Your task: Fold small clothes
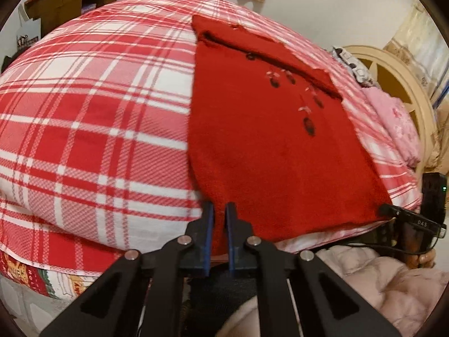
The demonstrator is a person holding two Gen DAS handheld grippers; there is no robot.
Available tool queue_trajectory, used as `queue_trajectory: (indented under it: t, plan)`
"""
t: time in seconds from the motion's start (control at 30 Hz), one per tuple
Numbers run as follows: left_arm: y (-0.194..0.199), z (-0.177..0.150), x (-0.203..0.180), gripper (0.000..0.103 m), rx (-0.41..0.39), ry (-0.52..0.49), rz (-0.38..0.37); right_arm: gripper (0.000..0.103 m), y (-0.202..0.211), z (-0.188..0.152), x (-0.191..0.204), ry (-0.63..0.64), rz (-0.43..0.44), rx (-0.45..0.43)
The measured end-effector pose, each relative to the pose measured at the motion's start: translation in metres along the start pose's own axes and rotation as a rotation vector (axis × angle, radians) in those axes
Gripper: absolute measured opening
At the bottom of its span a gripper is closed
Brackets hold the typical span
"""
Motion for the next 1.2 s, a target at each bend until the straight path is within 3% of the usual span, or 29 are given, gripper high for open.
queue_trajectory:
  t: [0.23, 0.43, 0.53, 0.6, 0.63, 0.67, 0.73, 0.9, 1.03, 1.1, 1.2]
  plan:
    - [0.012, 0.055, -0.013, 0.009, -0.074, -0.011, -0.002, 0.008, 0.024, 0.081, 0.013, -0.066, 0.163, -0.130]
    - [-0.003, 0.108, -0.015, 0.009, -0.125, -0.044, 0.059, 0.008, 0.006, 0.133, -0.008, -0.110, 0.086, -0.174]
    - [-0.001, 0.106, -0.009, 0.009, -0.106, -0.048, 0.045, 0.008, -0.005, 0.139, -0.021, -0.131, 0.056, -0.167]
    - [0.004, 0.098, -0.005, 0.015, -0.090, -0.062, 0.039, 0.008, -0.011, 0.138, -0.026, -0.143, 0.056, -0.156]
    - [0.008, 0.089, -0.003, 0.027, -0.073, -0.076, 0.047, 0.008, -0.011, 0.136, -0.027, -0.144, 0.057, -0.151]
    - [0.013, 0.080, -0.001, 0.050, -0.060, -0.086, 0.055, 0.008, -0.011, 0.133, -0.027, -0.136, 0.052, -0.147]
    - [0.023, 0.059, 0.000, 0.077, -0.056, -0.092, 0.040, 0.008, -0.010, 0.129, -0.027, -0.117, 0.036, -0.144]
    - [0.017, 0.017, 0.002, 0.076, 0.013, -0.012, 0.019, 0.008, -0.011, 0.119, -0.031, -0.124, 0.036, -0.139]
    - [-0.009, -0.009, -0.003, 0.052, 0.125, 0.048, -0.024, 0.008, -0.012, 0.114, -0.029, -0.117, 0.034, -0.142]
    - [-0.019, -0.015, -0.003, 0.050, 0.157, 0.071, -0.012, 0.008, -0.011, 0.111, -0.027, -0.119, 0.041, -0.143]
    - [-0.021, -0.017, -0.003, 0.050, 0.136, 0.113, -0.027, 0.008, -0.011, 0.106, -0.027, -0.121, 0.041, -0.140]
Point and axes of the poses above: each gripper's, at about its wrist camera, not at the fingertips, and y roughly against the way its jaws point, x to its left, z to its top, the point moved 9 cm from there along -y, roughly the way its jaws point, and after that the axes turned 2 degrees about -y, right-handed, at the moved point
